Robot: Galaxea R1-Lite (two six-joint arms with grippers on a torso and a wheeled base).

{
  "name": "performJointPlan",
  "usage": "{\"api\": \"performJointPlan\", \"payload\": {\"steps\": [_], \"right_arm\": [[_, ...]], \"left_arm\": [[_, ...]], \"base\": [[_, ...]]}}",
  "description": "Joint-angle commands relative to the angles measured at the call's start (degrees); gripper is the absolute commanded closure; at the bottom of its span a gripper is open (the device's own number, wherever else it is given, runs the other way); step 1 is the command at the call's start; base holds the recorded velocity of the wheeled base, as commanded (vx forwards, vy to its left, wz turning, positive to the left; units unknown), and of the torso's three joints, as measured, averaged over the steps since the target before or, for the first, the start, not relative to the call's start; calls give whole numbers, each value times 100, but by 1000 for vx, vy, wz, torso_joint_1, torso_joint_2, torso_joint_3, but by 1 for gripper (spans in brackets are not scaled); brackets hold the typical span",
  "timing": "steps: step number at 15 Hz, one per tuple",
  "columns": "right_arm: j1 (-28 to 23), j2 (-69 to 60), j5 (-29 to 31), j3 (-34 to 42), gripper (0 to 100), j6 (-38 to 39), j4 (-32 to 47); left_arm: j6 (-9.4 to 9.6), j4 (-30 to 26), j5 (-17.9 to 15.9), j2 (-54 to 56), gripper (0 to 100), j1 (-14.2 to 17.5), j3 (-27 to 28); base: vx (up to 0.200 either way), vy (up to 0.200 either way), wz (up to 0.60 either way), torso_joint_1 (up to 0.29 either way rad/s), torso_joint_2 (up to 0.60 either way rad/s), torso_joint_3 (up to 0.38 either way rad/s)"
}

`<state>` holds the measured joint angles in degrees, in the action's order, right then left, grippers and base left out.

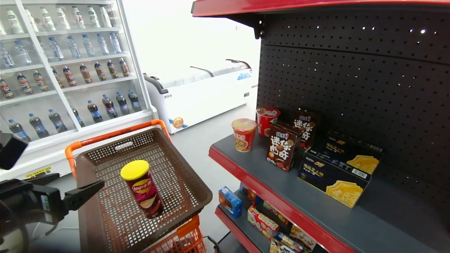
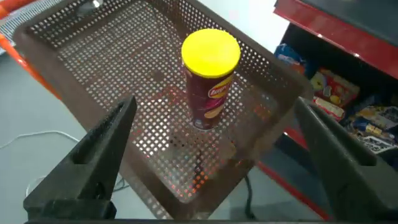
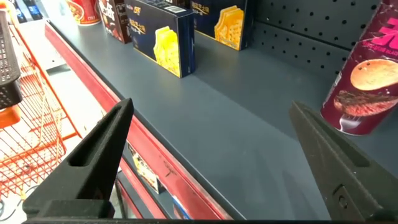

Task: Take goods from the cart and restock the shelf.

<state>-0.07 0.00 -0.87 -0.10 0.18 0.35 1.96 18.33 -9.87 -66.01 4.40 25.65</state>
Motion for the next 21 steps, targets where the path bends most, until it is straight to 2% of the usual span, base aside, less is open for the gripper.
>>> {"api": "performJointPlan", "payload": {"steps": [1, 3, 5, 8, 10, 12, 13, 15, 18, 19, 20, 21], "right_arm": [[-1, 9, -1, 1, 0, -1, 0], [-1, 9, -1, 1, 0, -1, 0], [-1, 9, -1, 1, 0, -1, 0], [-1, 9, -1, 1, 0, -1, 0], [-1, 9, -1, 1, 0, -1, 0], [-1, 9, -1, 1, 0, -1, 0], [-1, 9, -1, 1, 0, -1, 0], [-1, 9, -1, 1, 0, -1, 0], [-1, 9, -1, 1, 0, -1, 0], [-1, 9, -1, 1, 0, -1, 0], [-1, 9, -1, 1, 0, -1, 0], [-1, 9, -1, 1, 0, -1, 0]], "left_arm": [[6, 1155, -234, -1599, 0, 105, -746], [32, 2034, -322, -2372, 0, 114, -939], [32, 2517, -322, -2944, 0, 114, -930], [23, 3554, -340, -4034, 0, 61, -754], [23, 3765, -463, -4543, 0, -53, -517], [50, 3994, -841, -4877, 0, -80, -341], [76, 4082, -911, -4983, 0, -97, -289], [489, 4152, -841, -5290, 0, -80, -113], [876, 4222, -902, -5440, 0, 8, 98], [902, 4249, -937, -5475, 0, 17, 142], [946, 4328, -1175, -5563, 0, 78, 239], [1078, 4398, -1473, -5642, 0, 114, 318]], "base": [[0, 0, 0, 0, 0, 0], [0, 0, 0, 0, 0, 0], [0, 0, 0, 0, 0, 0], [0, 0, 0, 0, 0, 0], [0, 0, 0, 0, 0, 0], [0, 0, 0, 0, 0, 0], [0, 0, 0, 0, 0, 0], [0, 0, 0, 0, 0, 0], [0, 0, 0, 0, 0, 0], [0, 0, 0, 0, 0, 0], [0, 0, 0, 0, 0, 0], [0, 0, 0, 0, 0, 0]]}}
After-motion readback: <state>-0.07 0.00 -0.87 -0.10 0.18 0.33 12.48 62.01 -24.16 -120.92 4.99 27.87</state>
